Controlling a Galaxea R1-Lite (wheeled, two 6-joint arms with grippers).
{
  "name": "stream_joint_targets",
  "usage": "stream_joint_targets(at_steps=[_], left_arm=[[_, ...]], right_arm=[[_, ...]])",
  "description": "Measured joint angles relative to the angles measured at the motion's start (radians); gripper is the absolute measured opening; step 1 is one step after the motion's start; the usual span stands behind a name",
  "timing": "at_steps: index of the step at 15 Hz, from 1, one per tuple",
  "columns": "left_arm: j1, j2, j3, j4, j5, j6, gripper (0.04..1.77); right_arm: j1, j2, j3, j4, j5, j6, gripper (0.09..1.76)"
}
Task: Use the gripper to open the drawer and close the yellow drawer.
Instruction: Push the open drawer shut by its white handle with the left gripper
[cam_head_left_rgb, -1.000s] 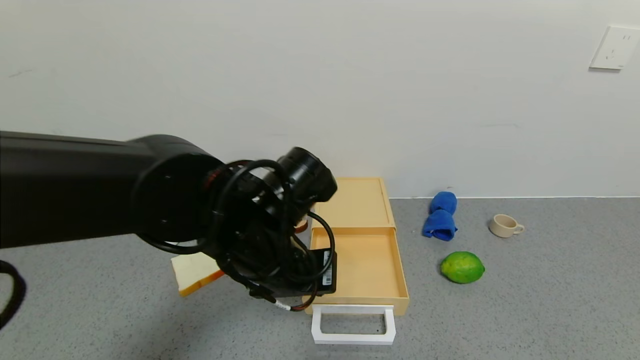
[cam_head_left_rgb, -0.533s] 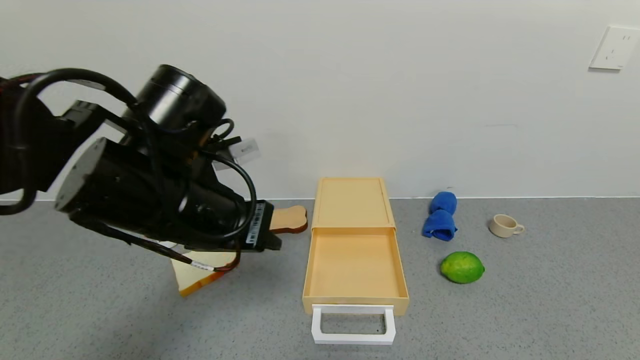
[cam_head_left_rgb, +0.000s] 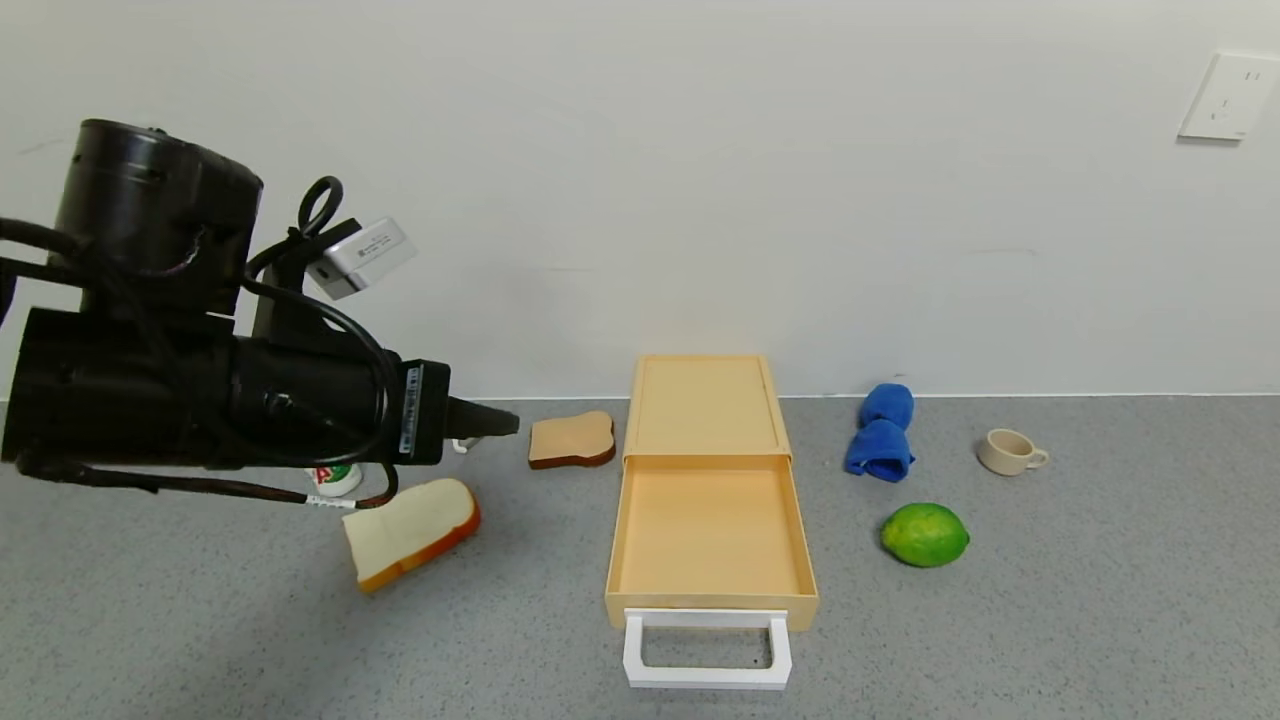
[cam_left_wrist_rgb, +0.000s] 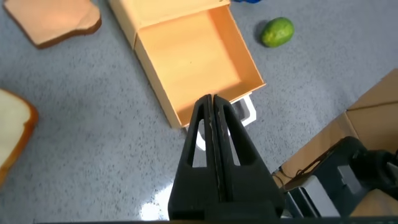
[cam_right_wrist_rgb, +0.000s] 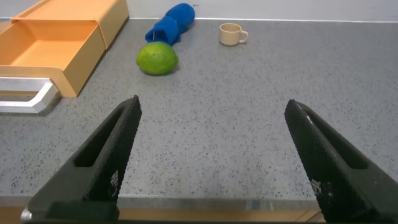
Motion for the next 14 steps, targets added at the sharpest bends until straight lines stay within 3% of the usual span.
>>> stream_joint_targets(at_steps=[3, 14], left_arm=[[0.004, -0.026, 0.065, -0.059, -0.026, 0.024, 0.11], [0.002, -0.031, 0.078, -0.055, -0.026, 0.018, 0.11]], right_arm=[[0.000, 0.000, 0.000, 0.000, 0.000, 0.000, 1.70], [0.000, 0.000, 0.000, 0.000, 0.000, 0.000, 1.70]])
